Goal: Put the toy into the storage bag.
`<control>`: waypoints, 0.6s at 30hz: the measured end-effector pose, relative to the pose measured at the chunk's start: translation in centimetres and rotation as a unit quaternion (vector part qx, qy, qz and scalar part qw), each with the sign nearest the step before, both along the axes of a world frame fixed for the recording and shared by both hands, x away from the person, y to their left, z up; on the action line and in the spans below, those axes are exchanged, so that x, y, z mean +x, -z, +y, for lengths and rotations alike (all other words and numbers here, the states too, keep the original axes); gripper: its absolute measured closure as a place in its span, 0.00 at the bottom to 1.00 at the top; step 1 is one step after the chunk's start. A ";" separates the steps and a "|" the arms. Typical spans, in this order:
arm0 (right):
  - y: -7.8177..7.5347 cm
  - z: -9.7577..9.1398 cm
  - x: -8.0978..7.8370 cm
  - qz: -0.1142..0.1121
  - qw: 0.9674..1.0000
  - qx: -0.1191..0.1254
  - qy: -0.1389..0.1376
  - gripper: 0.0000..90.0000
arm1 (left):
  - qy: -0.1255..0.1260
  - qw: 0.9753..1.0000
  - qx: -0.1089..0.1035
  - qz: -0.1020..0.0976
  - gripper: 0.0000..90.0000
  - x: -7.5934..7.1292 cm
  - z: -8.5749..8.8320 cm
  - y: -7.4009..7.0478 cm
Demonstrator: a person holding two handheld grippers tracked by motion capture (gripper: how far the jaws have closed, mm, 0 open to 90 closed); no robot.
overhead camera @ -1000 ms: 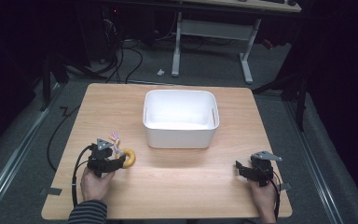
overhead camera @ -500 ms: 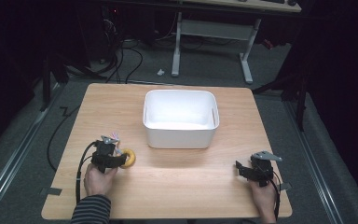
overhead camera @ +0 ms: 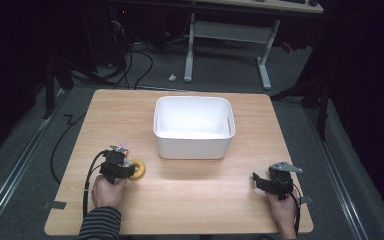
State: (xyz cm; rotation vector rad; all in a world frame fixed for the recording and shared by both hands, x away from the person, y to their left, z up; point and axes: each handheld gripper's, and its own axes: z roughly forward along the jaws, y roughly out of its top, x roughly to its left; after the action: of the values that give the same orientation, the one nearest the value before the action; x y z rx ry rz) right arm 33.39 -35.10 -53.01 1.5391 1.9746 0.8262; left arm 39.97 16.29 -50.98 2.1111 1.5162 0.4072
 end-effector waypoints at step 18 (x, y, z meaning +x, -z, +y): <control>0.0 0.0 0.0 0.001 1.000 0.001 -0.001 0.34 | 0.014 1.000 0.021 0.005 0.73 0.2 -0.9 -0.4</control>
State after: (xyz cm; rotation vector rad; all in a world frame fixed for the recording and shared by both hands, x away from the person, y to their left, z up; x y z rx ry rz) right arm 33.38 -35.07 -53.00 1.5391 1.9770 0.8286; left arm 40.14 15.42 -50.63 2.1672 1.4940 0.4208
